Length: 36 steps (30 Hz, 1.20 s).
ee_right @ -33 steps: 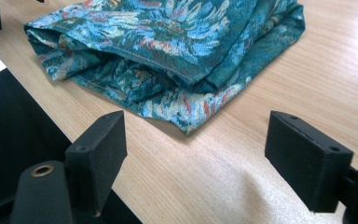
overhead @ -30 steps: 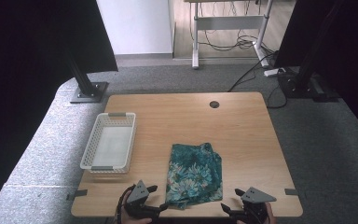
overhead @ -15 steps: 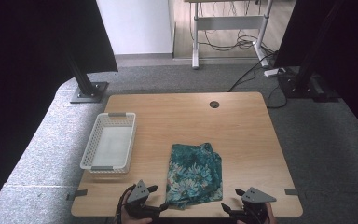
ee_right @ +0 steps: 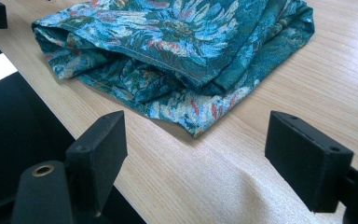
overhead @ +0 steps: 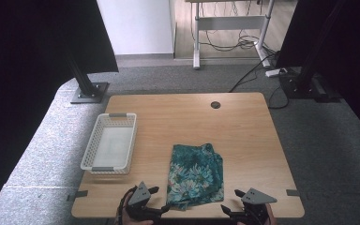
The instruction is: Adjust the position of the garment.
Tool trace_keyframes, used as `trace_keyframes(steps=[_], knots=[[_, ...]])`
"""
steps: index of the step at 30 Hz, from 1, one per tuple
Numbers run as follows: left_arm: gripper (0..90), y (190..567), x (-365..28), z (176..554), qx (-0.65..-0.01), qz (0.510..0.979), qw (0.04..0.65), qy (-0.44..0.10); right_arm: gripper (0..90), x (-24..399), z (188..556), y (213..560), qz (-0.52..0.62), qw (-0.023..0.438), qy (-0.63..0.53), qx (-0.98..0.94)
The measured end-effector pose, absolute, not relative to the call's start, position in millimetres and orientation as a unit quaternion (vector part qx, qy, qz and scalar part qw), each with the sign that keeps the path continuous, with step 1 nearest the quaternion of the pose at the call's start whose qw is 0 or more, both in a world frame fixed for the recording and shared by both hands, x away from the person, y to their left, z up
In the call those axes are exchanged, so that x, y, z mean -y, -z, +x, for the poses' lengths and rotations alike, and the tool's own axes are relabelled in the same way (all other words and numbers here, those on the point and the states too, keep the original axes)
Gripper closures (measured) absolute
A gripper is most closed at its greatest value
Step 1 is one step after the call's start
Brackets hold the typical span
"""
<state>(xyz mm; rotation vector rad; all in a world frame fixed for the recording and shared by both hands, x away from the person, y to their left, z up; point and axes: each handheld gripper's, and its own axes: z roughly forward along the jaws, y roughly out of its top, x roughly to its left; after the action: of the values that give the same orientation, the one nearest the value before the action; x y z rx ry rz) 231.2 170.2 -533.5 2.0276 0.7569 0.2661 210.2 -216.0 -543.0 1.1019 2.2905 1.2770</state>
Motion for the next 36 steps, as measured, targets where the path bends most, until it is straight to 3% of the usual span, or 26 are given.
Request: trace_keyframes(steps=[18, 36], knots=[[19.1, 524, -152, 236, -0.298, 0.820, 0.474, -0.118, 18.2, 207, 213, 540, 0.369, 0.147, -0.445, -0.802], [19.1, 527, -131, 256, -0.292, 0.830, 0.462, -0.110, 17.1, 178, 242, 538, 0.357, 0.133, -0.439, -0.813]])
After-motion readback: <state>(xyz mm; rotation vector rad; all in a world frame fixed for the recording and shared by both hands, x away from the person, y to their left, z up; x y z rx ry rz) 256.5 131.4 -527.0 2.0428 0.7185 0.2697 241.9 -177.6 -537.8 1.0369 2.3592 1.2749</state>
